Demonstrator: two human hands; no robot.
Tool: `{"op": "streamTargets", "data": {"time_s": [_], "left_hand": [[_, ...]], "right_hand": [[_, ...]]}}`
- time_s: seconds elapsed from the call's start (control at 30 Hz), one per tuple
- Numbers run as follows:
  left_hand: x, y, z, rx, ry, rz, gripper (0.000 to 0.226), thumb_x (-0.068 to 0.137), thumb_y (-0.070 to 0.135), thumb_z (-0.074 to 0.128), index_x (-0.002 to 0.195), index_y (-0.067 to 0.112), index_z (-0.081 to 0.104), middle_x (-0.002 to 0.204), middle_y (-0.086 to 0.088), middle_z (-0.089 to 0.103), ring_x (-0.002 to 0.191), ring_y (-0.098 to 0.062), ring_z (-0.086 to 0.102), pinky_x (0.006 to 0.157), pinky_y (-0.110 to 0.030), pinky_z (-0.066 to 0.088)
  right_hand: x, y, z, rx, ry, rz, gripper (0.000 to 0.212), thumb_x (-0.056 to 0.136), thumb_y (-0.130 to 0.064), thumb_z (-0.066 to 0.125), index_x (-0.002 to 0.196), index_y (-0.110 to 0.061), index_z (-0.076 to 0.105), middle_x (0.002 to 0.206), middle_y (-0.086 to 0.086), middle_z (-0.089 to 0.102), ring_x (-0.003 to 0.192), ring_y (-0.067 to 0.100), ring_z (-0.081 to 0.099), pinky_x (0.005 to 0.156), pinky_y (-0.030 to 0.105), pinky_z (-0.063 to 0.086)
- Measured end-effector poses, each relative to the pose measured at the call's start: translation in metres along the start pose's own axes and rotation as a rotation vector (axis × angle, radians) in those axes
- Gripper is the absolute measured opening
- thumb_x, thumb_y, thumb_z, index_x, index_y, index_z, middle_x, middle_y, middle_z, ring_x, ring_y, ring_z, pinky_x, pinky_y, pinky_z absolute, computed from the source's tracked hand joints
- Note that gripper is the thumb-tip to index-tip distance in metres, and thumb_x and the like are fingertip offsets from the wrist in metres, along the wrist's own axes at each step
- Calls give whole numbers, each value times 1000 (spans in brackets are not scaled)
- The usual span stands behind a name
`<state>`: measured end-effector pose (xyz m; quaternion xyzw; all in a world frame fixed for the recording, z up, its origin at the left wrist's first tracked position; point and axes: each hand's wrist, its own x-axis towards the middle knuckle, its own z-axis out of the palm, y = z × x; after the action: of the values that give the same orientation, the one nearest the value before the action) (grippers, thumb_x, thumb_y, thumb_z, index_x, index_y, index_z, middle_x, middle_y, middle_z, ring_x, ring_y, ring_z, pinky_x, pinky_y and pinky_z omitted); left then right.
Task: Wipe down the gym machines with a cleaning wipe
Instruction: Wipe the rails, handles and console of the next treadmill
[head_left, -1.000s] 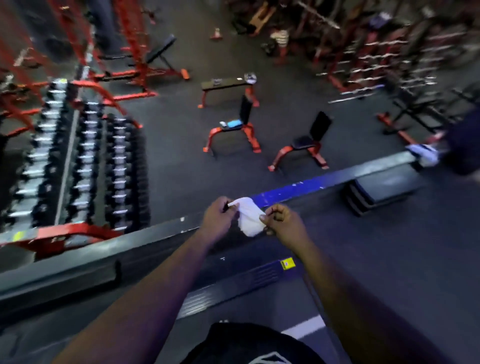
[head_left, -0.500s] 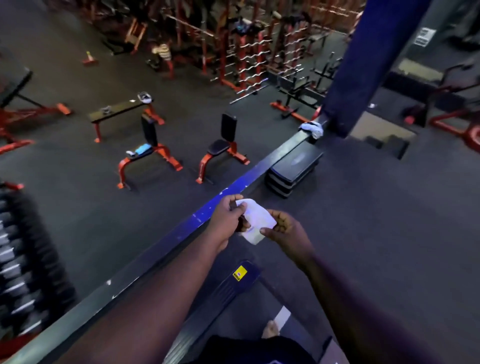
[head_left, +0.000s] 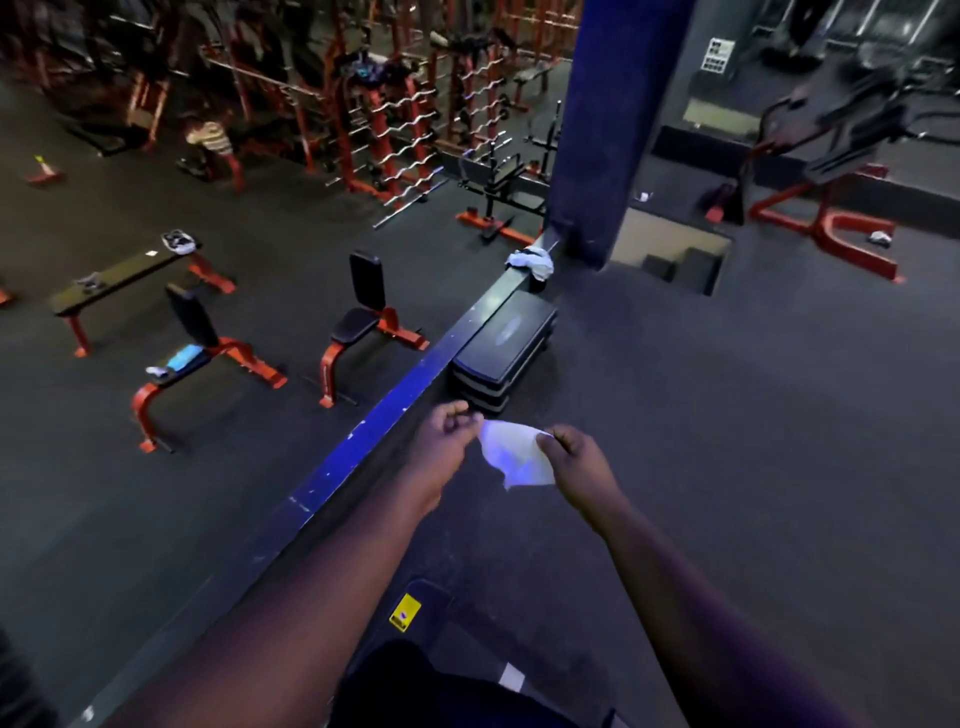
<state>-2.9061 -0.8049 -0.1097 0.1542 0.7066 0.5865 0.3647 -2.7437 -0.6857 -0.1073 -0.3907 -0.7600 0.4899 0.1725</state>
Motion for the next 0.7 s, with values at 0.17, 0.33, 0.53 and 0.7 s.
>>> {"op": "streamTargets", "data": {"time_s": [0.17,0.33,0.53,0.7], "left_hand": [[38,14,53,513,-269,179,76,89,48,74,153,22,42,147,2,42,138,-13,40,116,-35,35],[105,27,107,717,-370,341,19,88,36,78,101,25,71,98,5,73,95,-17,68,85,-31,53],[213,19,146,1062,-399,603,14,93,26,68,106,27,73,106,7,75,99,-17,69,82,-34,55],[358,-34,181,731,-376,549,13,99,16,59,105,19,71,100,4,69,95,-15,62,75,-24,42]], "right_hand": [[42,1,-43,10,23,-6,35,99,-12,56,65,-19,52,60,-9,48,50,-1,42,51,24,38],[88,15,-92,-121,13,-78,20,98,-11,57,82,-15,67,68,-7,60,51,4,54,50,25,45],[167,56,-133,-583,26,-76,21,91,-15,54,95,-29,69,77,-7,69,48,8,59,56,30,54],[298,143,-103,-690,135,-120,17,88,-20,53,73,-26,58,67,-2,63,62,23,59,64,40,55]]}}
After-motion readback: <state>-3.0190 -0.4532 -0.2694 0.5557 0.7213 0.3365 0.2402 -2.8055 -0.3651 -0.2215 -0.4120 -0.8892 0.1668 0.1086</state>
